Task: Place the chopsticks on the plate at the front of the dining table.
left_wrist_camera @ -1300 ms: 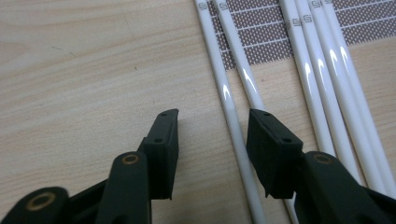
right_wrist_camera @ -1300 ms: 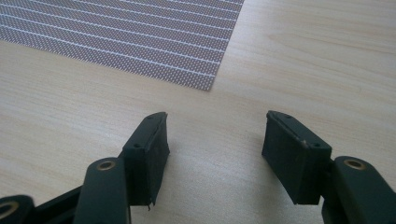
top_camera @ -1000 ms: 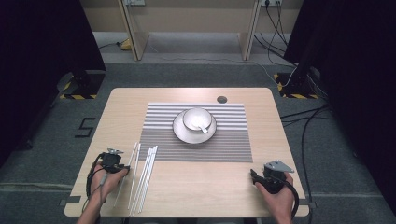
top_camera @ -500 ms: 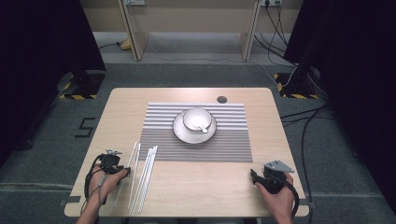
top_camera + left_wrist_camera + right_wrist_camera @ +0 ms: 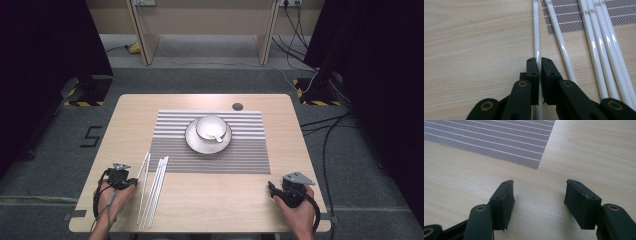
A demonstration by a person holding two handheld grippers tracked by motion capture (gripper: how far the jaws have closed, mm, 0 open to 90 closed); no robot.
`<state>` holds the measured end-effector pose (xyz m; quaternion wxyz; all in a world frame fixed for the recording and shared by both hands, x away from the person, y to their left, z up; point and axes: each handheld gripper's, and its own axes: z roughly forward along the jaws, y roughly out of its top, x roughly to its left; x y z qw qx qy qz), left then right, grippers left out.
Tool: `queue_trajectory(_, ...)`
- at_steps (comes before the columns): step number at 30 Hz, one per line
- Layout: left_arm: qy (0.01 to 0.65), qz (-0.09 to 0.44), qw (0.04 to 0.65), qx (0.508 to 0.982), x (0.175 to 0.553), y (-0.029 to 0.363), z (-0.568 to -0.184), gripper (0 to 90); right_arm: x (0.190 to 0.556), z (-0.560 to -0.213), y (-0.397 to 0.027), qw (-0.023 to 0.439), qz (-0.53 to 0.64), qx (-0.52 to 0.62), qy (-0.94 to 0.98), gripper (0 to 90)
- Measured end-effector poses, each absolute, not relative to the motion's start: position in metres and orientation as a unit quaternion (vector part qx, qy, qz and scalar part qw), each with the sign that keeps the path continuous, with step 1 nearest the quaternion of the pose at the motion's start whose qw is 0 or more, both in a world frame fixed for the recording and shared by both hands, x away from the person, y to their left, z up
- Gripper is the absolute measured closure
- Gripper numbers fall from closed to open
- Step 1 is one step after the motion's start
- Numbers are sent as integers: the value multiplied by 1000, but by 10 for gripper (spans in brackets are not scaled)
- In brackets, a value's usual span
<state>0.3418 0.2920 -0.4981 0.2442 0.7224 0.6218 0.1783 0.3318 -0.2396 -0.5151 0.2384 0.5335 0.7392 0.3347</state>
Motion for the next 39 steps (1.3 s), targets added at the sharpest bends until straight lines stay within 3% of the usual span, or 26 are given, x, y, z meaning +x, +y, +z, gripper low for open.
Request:
queue_trajectory(6,632,156,252,716,344,297,-497,851,332,-515,-240,238,335,533,739,406)
queue_trajectory(25,628,153,240,724,347,299,-495,849,332,-515,-240,239,335,534,739,406)
queue_trajectory(39,623,145,223,736,367,296,-492,769,332,-515,-240,239,334,534,739,406)
